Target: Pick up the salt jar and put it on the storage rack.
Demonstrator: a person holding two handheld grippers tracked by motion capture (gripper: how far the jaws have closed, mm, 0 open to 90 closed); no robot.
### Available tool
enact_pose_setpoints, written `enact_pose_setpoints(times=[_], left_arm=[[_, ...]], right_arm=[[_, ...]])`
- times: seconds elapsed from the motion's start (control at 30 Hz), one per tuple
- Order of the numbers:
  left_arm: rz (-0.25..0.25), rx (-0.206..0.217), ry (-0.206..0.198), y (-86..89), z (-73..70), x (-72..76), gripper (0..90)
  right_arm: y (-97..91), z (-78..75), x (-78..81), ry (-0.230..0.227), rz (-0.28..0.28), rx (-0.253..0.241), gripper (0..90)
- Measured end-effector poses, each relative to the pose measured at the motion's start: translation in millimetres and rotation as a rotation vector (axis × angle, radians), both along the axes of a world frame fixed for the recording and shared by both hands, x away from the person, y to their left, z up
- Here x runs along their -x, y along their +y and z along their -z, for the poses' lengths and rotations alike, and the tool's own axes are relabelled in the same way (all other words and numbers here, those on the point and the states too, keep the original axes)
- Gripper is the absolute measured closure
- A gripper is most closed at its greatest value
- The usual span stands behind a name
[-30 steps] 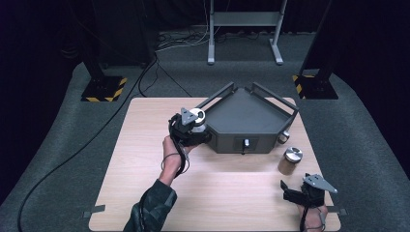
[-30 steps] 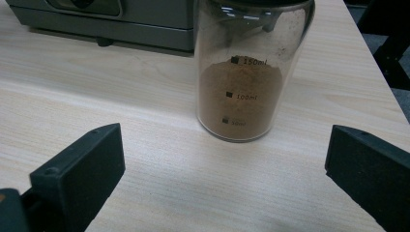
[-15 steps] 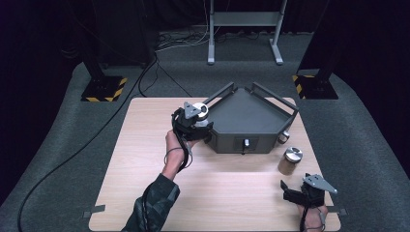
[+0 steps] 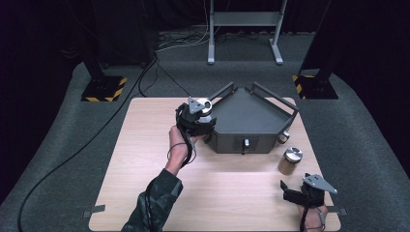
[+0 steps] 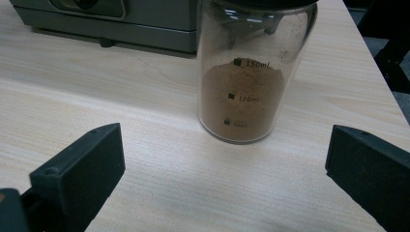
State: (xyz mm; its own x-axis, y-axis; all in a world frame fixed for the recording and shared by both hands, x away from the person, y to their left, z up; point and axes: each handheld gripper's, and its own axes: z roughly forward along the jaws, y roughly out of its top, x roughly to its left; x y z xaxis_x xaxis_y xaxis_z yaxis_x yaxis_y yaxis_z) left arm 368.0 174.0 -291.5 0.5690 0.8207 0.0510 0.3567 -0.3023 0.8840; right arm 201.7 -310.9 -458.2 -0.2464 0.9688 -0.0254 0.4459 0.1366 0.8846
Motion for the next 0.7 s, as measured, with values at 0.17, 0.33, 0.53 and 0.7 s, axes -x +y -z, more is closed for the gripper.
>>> enact_pose_setpoints(times=[0.17, 0.33, 0.53, 0.7], left_arm=[[-0.003, 0.011, 0.006, -3.2, -1.3, -5.8, 31.5], [-0.006, 0.009, 0.012, -7.2, -1.8, -12.2, 31.6], [-0.005, 0.013, 0.027, -11.3, 0.0, -21.0, 31.6], [-0.003, 0.012, 0.04, -16.9, 1.7, -27.0, 31.6]], right_arm=[[-0.8, 0.5, 0.5, -0.003, 0.0, -0.006, 0.0], [-0.7, 0.1, 0.0, -0.001, -0.003, -0.002, 0.0], [-0.9, 0.2, 0.1, -0.001, -0.003, -0.003, 0.0], [-0.6, 0.0, -0.2, 0.001, -0.003, -0.002, 0.0]])
